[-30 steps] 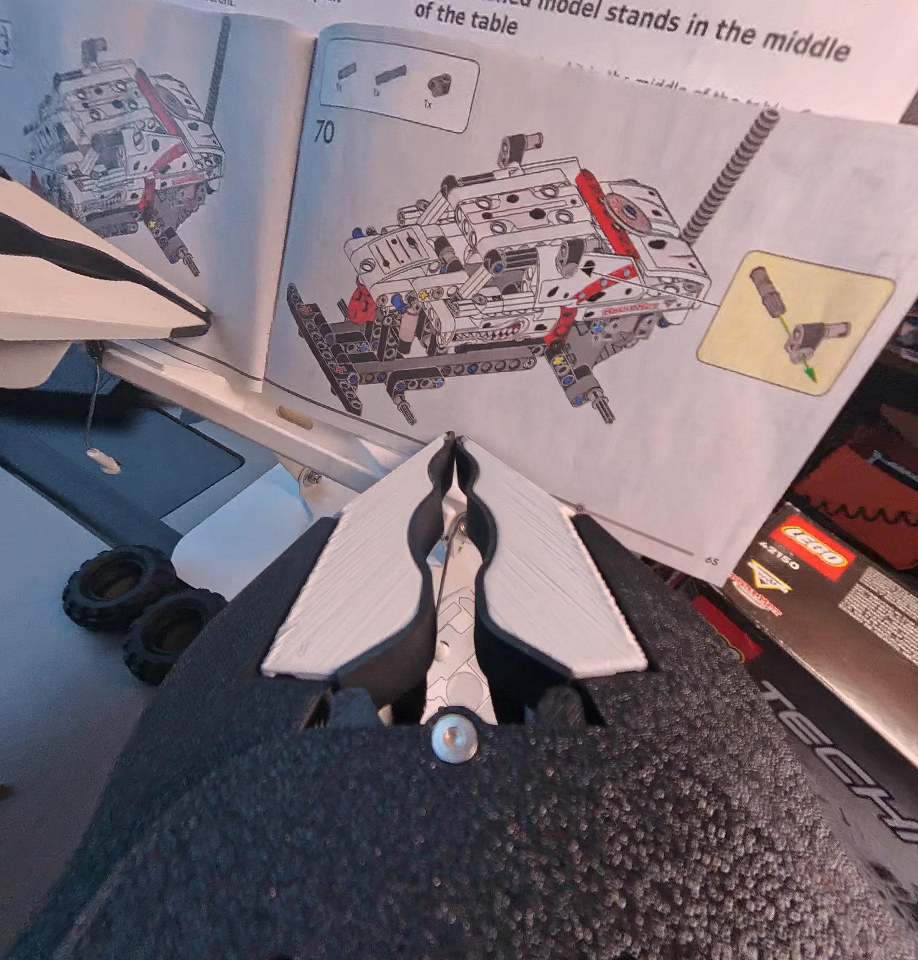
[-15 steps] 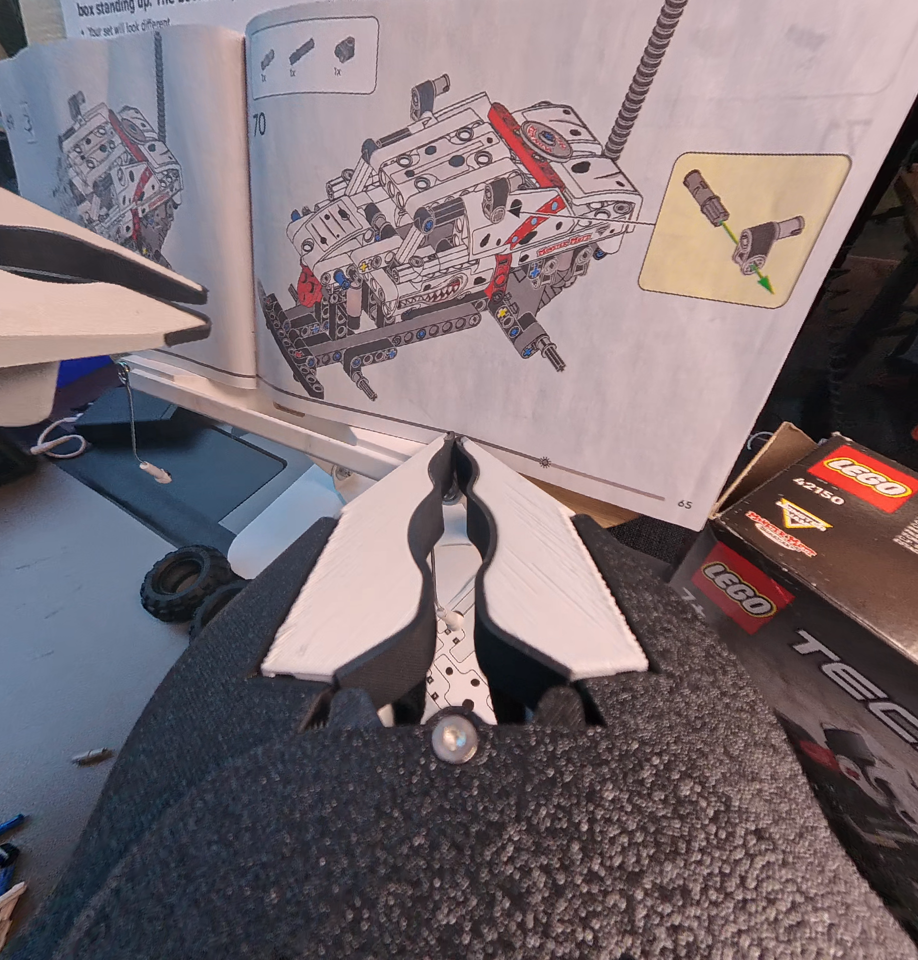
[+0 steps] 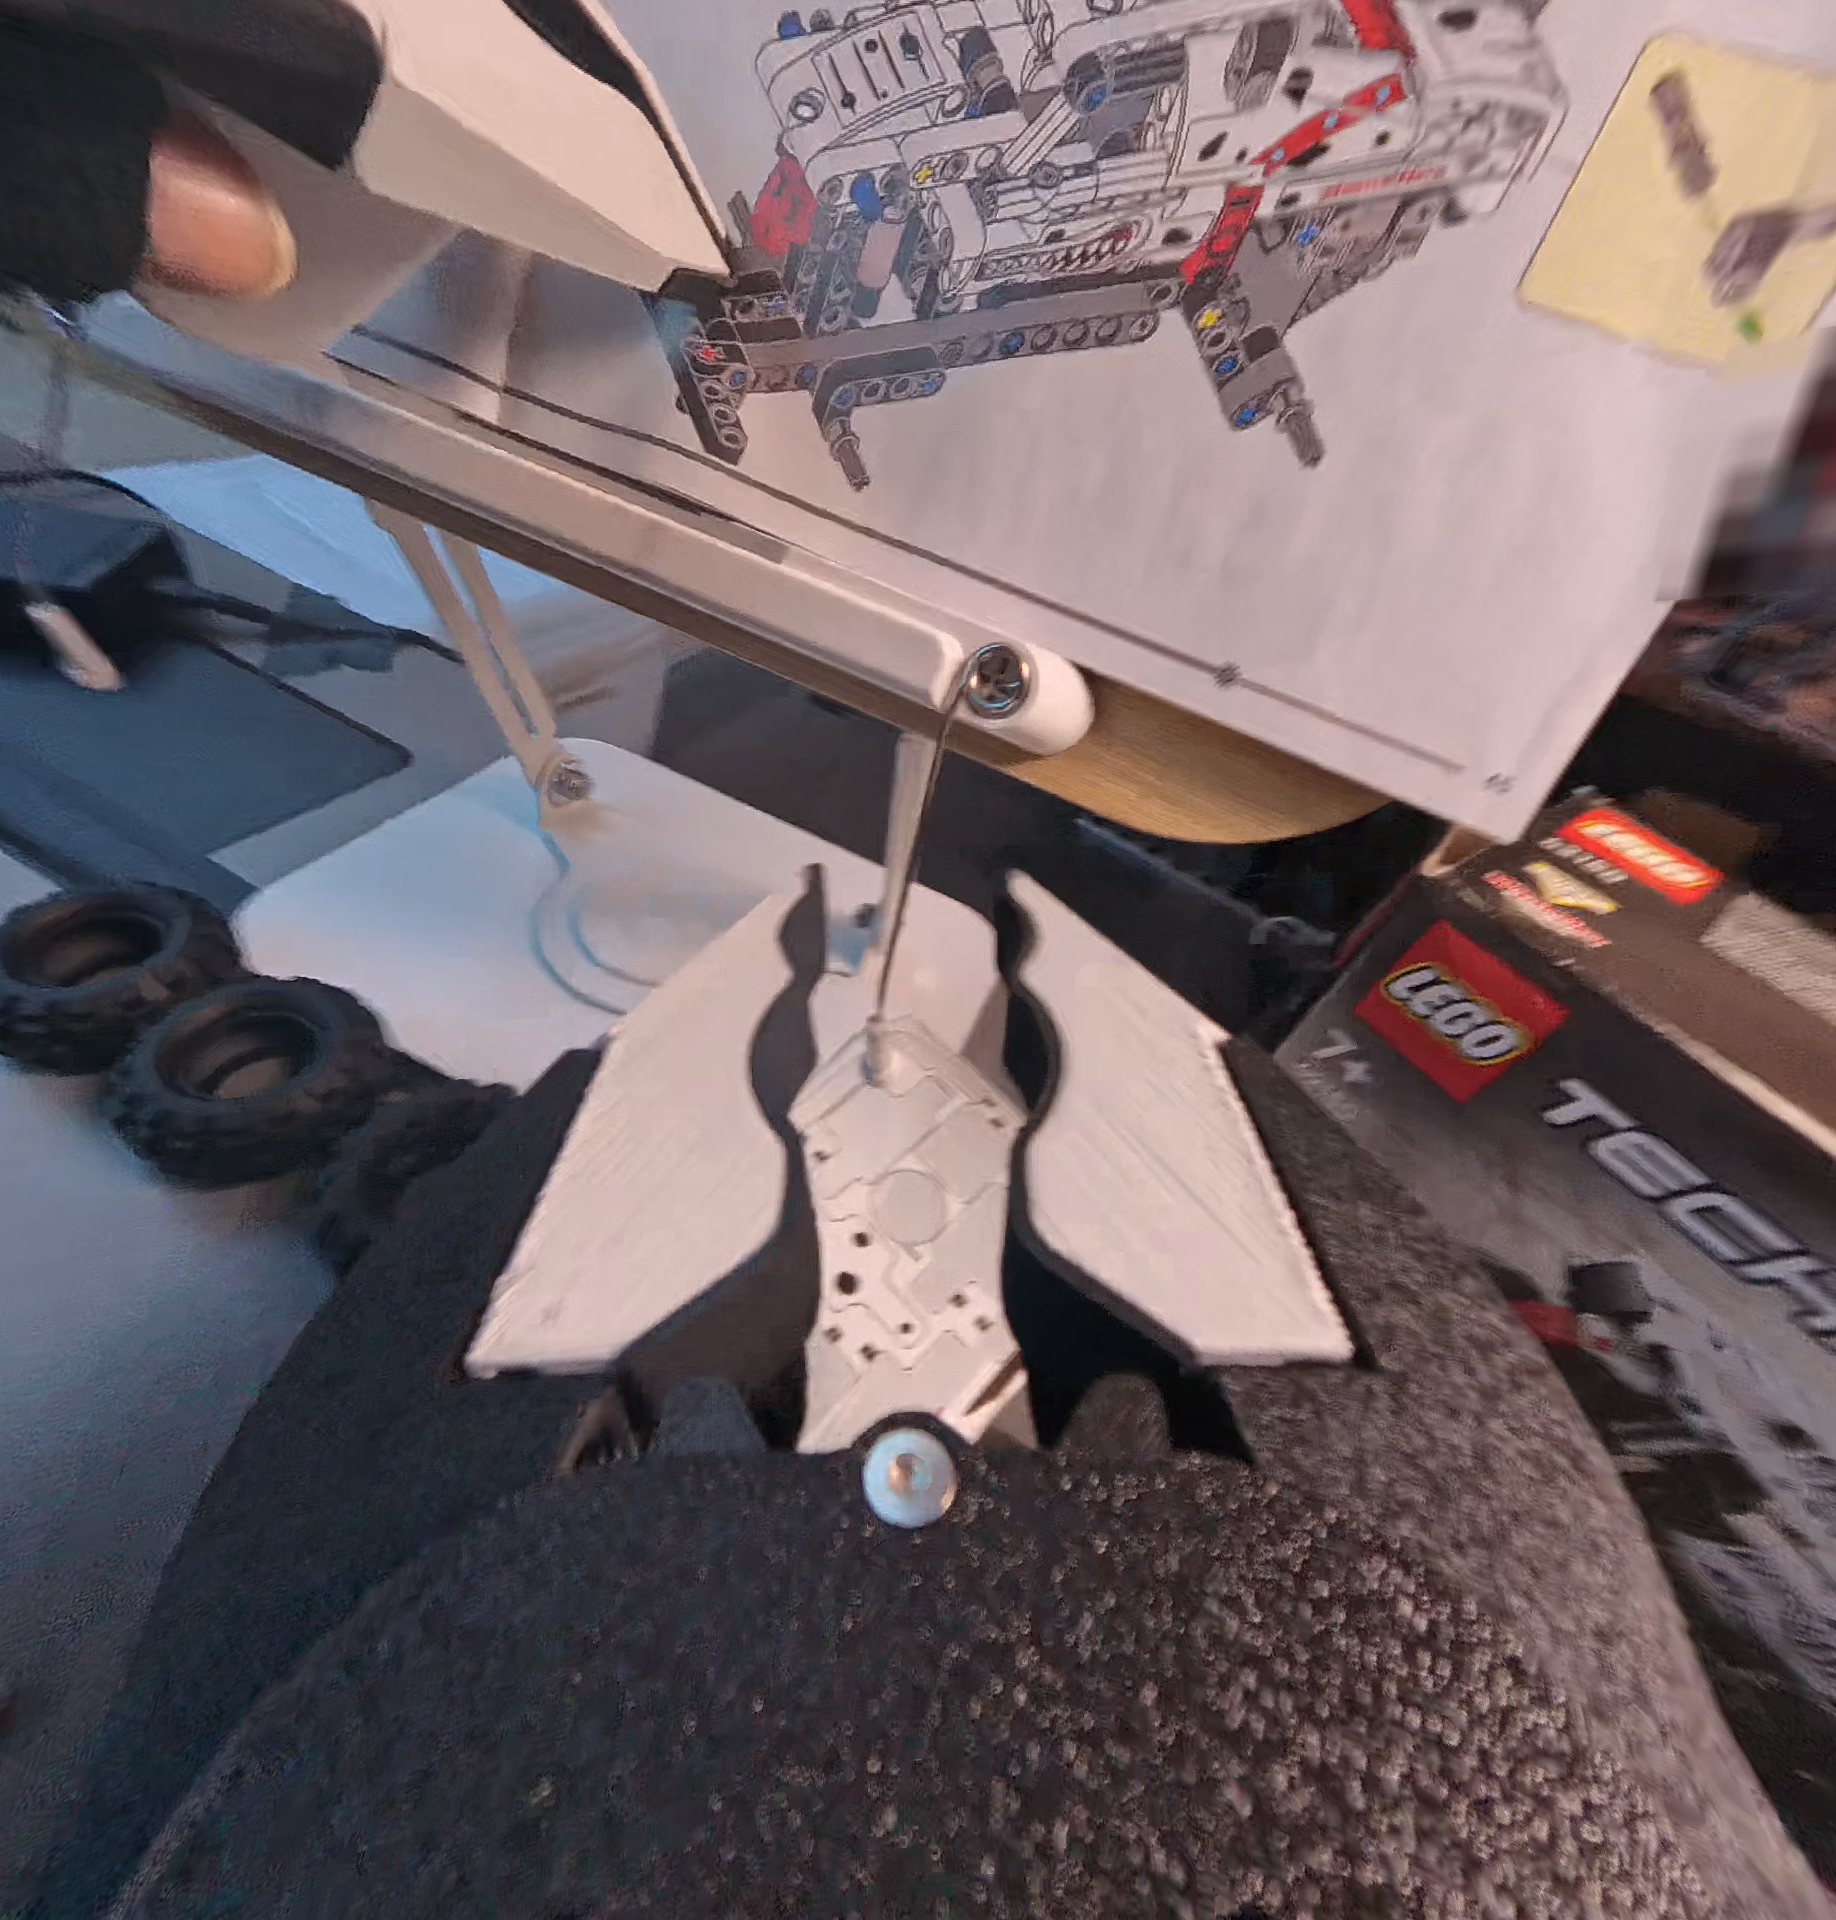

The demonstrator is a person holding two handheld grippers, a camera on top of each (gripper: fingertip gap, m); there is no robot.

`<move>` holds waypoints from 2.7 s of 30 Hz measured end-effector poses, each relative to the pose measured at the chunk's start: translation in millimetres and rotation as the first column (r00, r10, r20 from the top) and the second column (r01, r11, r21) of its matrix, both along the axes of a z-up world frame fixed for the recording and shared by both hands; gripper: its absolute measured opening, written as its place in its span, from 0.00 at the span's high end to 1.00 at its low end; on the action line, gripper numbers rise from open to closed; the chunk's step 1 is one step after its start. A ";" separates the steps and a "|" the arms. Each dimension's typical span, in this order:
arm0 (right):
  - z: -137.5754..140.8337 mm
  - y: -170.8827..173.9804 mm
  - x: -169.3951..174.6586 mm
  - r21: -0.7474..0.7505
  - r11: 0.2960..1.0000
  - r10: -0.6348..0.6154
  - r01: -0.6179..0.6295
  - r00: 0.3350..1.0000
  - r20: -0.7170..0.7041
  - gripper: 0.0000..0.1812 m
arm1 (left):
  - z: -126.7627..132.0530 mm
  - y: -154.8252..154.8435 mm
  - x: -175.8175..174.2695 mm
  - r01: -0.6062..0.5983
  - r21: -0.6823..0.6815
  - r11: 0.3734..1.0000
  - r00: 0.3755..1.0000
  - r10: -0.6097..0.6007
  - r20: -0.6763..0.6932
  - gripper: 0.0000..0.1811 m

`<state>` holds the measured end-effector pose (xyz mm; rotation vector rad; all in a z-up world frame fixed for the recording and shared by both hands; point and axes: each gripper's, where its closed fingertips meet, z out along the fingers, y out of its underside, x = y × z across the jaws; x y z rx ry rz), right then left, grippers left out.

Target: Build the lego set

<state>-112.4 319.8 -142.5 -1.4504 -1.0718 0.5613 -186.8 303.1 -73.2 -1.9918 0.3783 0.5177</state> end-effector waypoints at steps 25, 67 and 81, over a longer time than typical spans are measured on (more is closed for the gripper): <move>61.8 23.6 19.2 0.838 0.510 -0.408 -0.197 0.802 0.437 0.85 | -0.3 -4.5 5.0 0.039 0.019 0.999 0.994 -0.041 0.104 0.97; -29.3 -309.6 131.9 -0.309 0.645 0.749 -0.699 0.659 0.072 0.86 | -112.2 -373.1 185.3 0.489 0.001 0.872 0.767 -0.431 0.476 0.76; -41.6 -320.5 94.6 -0.619 0.501 0.785 -0.605 0.619 0.030 0.96 | -90.5 -355.4 190.6 0.517 -0.140 0.845 0.825 -0.448 0.345 0.72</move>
